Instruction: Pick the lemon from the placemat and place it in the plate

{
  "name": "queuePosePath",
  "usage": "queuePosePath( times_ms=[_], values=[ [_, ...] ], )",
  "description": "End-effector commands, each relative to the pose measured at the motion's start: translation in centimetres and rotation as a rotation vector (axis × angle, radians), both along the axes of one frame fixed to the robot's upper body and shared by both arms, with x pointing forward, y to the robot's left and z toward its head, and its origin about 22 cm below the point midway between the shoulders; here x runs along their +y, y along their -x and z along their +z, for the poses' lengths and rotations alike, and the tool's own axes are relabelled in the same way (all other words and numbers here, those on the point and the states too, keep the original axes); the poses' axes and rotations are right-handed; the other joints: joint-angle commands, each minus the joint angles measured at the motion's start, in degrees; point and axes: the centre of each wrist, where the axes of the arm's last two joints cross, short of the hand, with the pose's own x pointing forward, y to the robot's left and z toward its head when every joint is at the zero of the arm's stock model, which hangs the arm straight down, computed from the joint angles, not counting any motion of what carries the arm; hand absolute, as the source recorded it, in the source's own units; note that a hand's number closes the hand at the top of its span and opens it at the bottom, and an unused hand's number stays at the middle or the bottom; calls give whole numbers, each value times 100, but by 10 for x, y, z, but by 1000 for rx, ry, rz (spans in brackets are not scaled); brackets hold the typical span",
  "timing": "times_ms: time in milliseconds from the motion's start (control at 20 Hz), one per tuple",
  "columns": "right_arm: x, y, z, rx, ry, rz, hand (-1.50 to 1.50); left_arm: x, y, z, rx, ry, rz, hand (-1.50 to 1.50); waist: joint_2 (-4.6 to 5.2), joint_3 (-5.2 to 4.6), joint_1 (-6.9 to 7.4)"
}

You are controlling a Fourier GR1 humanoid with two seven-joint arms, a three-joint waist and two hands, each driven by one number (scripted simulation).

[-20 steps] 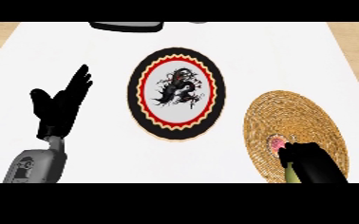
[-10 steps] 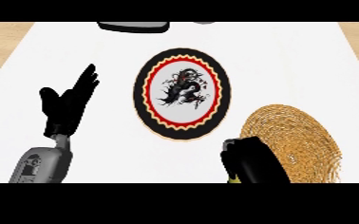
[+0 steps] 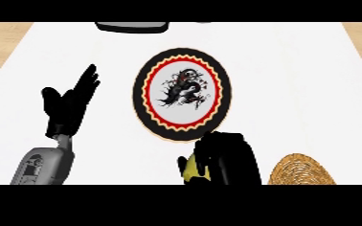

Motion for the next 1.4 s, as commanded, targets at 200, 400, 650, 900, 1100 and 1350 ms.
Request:
queuePosePath(
  times_ms=[200,400,650,900,1100,1350],
  values=[
    [53,-39,16,19,-126,-196,150,5,-11,9,-6,-10,6,0,33,11,3],
    [74,-84,32,46,-128,-266,150,4,-7,13,1,-3,23,0,13,19,-29],
    [76,-124,27,133,-8,-277,150,18,11,-13,11,0,24,0,1,19,-192],
    [54,-135,-27,331,-121,-265,150,-10,1,1,-3,-7,33,0,30,29,-153],
    [52,-151,-28,420,-87,-128,-150,22,4,11,-8,-14,32,0,11,25,-189],
    [49,-167,-32,218,-115,-48,-150,4,3,6,0,1,49,0,3,25,-245]
  ],
)
